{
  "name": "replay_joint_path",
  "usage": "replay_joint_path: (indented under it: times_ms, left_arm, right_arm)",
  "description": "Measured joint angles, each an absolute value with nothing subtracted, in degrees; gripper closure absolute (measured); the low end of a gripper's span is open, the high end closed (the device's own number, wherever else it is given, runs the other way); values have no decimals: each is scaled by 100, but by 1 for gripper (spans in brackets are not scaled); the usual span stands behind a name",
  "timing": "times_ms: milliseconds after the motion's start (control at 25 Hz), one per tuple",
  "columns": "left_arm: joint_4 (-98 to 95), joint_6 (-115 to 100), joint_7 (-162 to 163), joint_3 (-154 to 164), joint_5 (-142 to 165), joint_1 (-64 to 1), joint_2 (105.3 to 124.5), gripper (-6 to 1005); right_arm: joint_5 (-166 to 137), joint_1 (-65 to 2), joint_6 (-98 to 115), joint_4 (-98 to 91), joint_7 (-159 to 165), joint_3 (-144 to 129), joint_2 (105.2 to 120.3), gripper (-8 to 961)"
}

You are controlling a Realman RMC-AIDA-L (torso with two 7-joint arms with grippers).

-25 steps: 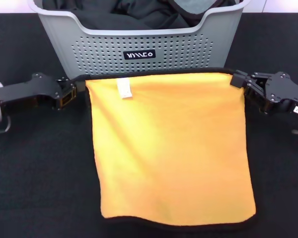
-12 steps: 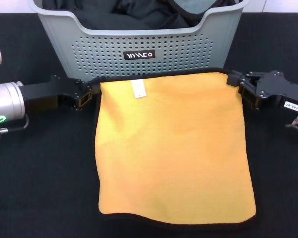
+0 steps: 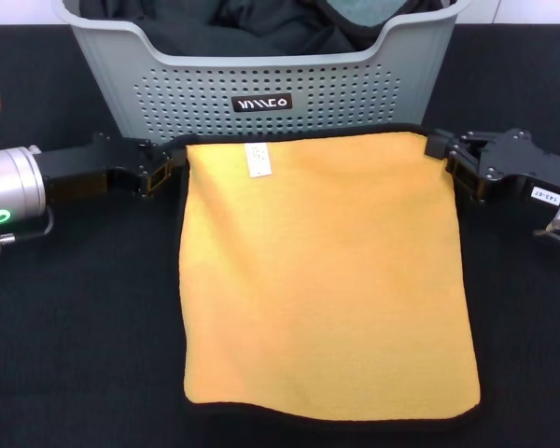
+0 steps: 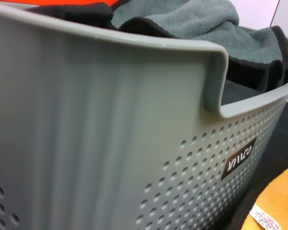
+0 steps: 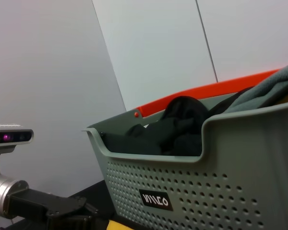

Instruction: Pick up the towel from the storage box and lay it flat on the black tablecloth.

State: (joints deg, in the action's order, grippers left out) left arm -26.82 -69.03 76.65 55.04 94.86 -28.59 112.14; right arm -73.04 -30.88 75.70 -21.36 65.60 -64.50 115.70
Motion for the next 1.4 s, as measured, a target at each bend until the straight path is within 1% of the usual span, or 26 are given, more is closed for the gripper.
replay_joint_path:
  times_ms: [280,440,480,720,800,1000,1080,1200,1280,1400]
  left_arm:
    - [-2663,-6933,7788,5527,9560,-2932,11170,968]
    - [-2682,-6886,8088,5493,9630,-2936,11151,967]
    - [-2690,-6887,8076,5493,9629,-2923,11146,942]
    - [-2711,-6915,7955,5493,9597,-2864,11134,792]
    - [-2711,-6938,7955,5478,9588,-2839,11105,733]
    - [-2712,-7029,7957,5349,9540,-2788,11095,565]
    - [-2793,-7093,7917,5192,9514,-2715,11127,501]
    - [-3306,-7396,7787,4807,9396,-2364,11220,405]
    - [-3597,-7865,7596,4485,9243,-2121,11256,405]
    - [-3677,-9036,6990,4229,8968,-1908,11249,404]
  right_arm:
    - [-7427,-3192,7387,-2114,6557,-6466,11563,926]
    - [-7769,-3271,7110,-2142,6849,-6468,11568,879]
    - [-7801,-3271,7060,-2148,6881,-6465,11570,867]
    - [-7793,-3240,6973,-2155,6858,-6416,11579,666]
    - [-7770,-3204,6976,-2155,6858,-6410,11587,468]
    - [-7763,-3085,7018,-2195,6851,-6407,11588,369]
    - [-7761,-3012,7035,-2217,6804,-6425,11583,330]
    - [-7761,-2904,7251,-2228,6694,-6430,11568,271]
    - [-7752,-2768,7649,-2291,6500,-6403,11561,231]
    - [-7720,-2564,8420,-2473,6080,-6421,11570,134]
